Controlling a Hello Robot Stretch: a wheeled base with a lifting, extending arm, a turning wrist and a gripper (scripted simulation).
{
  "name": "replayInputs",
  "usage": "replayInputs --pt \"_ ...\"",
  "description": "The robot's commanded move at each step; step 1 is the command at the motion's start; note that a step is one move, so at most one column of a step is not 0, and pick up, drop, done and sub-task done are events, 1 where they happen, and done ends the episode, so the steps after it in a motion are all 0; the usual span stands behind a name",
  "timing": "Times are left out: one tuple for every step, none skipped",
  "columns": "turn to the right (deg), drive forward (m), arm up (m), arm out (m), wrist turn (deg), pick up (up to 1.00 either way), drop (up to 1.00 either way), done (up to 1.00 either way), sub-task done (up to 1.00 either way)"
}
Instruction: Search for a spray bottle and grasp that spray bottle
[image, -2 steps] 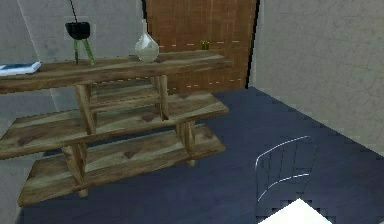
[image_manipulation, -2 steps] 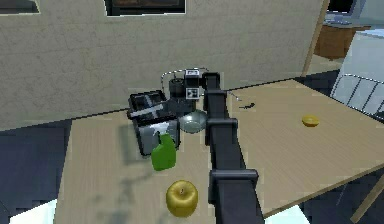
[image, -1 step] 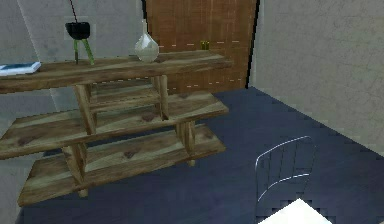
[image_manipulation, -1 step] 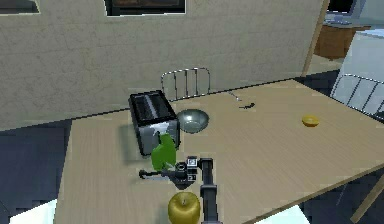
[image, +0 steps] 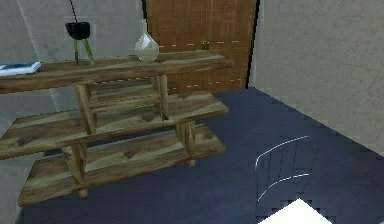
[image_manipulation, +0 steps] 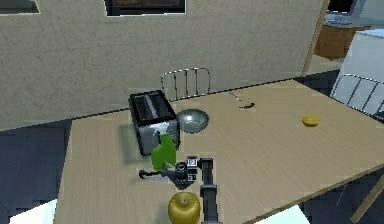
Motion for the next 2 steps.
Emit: replayInputs --pt "0.0 0.0 0.1 0.0 0.0 0.0 0.0 0.0 0.0" --pt "0.0 0.0 0.0 0.0 0.0 0.0 0.0 1.0 0.0"
